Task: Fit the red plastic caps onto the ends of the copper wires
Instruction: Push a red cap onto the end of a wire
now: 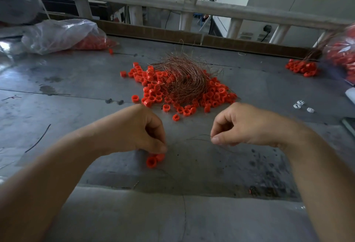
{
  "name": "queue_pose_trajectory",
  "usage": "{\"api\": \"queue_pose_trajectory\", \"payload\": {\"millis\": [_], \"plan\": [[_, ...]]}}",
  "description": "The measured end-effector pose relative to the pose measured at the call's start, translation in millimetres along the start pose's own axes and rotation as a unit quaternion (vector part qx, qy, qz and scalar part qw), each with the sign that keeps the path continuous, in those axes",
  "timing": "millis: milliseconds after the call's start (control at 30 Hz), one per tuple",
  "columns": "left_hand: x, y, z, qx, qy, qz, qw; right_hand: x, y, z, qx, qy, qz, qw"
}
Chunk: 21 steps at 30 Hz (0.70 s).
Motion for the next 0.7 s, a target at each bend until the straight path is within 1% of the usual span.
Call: {"api": "queue_pose_trajectory", "payload": {"millis": [67, 167, 367, 433, 467, 500, 533, 600, 633, 667, 700], "plan": [[2.8, -0.2, 0.2, 0.0, 0.012, 0.005, 1.0, 2.7, 0.4, 0.8, 0.001, 0.01, -0.024, 1.0], [2.1, 0.3, 1.1, 0.002, 0.007, 0.006, 1.0, 1.6, 1.4, -0.4, 0.004, 0.01, -0.04, 0.999], [2.1, 1.6, 0.9, 0.002, 0.006, 0.0, 1.0, -2.7, 4.3, -1.3, -0.017, -0.045, -0.031, 0.998], [-1.7, 3.6, 1.0, -0.006, -0.014, 0.003, 1.0, -2.9, 6.0, -0.6, -0.025, -0.067, -0.021, 0.997], [-5.7, 6.0, 2.7, -0.011, -0.046, 0.0, 0.999, -3.8, 6.6, -0.3, -0.028, -0.081, -0.019, 0.996], [-10.8, 9.8, 4.7, -0.018, -0.1, -0.001, 0.995, -5.1, 6.9, -0.2, -0.032, -0.097, -0.017, 0.995], [-16.6, 14.6, 7.1, -0.026, -0.17, 0.008, 0.985, -6.4, 7.3, -0.1, -0.037, -0.112, -0.015, 0.993], [-26.5, 20.4, 10.1, -0.043, -0.3, 0.068, 0.951, -8.2, 7.5, 0.3, -0.046, -0.137, -0.01, 0.99], [-28.1, 20.9, 12.0, -0.044, -0.334, 0.102, 0.936, -8.4, 7.1, 0.7, -0.045, -0.142, -0.011, 0.989], [-28.1, 21.4, 14.7, -0.039, -0.346, 0.13, 0.928, -7.8, 6.8, 1.4, -0.041, -0.145, -0.014, 0.989], [-26.4, 23.2, 18.3, -0.032, -0.342, 0.149, 0.927, -6.8, 6.3, 2.3, -0.036, -0.145, -0.02, 0.989]]}}
Point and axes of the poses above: each hand's wrist, its own z-axis towards the middle knuckle, its own x-axis out of the palm, y = z × x, the point moved 3 cm from there along z, towards the middle knuckle, and after that the axes turned 4 degrees about z, right-handed, at the moved point
